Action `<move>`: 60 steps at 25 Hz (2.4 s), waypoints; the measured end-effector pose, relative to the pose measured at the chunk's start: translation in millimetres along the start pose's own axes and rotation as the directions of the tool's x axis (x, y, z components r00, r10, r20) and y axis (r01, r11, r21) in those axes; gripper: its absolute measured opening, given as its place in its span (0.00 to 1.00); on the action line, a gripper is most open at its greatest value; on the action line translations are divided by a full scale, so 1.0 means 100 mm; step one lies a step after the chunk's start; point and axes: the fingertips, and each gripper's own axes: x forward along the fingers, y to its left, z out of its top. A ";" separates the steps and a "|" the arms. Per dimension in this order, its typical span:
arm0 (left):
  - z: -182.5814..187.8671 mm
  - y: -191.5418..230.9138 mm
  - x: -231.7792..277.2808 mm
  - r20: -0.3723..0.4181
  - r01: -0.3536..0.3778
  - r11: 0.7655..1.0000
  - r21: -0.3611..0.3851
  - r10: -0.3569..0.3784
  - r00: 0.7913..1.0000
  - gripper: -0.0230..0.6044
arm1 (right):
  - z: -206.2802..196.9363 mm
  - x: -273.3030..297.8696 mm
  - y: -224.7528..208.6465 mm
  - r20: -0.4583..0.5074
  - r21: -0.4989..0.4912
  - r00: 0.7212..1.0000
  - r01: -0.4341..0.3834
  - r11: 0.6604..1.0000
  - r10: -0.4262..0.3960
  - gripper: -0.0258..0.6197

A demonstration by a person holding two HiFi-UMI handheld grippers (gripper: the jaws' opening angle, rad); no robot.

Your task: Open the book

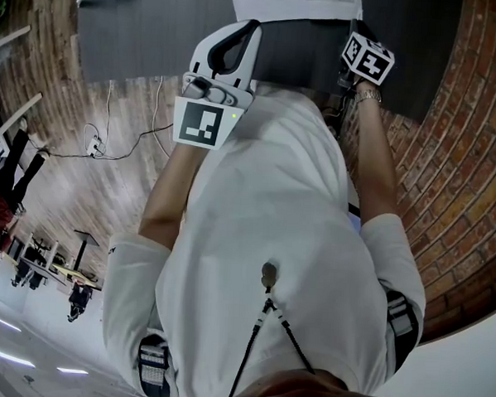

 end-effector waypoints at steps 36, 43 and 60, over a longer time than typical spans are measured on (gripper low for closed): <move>0.70 -0.10 -0.96 0.115 -0.066 0.992 0.106 0.054 0.992 0.07 | 1.10 -3.10 2.42 0.519 -0.422 0.582 -0.464 0.779 0.627 0.09; 0.92 -0.14 -1.10 0.152 -0.081 0.990 0.117 0.063 0.986 0.07 | 1.14 -3.41 2.55 0.502 -0.506 0.516 -0.476 0.719 0.694 0.09; 1.22 -0.37 -1.14 0.186 -0.050 0.990 0.134 0.024 0.982 0.07 | 1.34 -3.77 2.39 0.555 -0.418 0.502 -0.520 0.745 0.663 0.09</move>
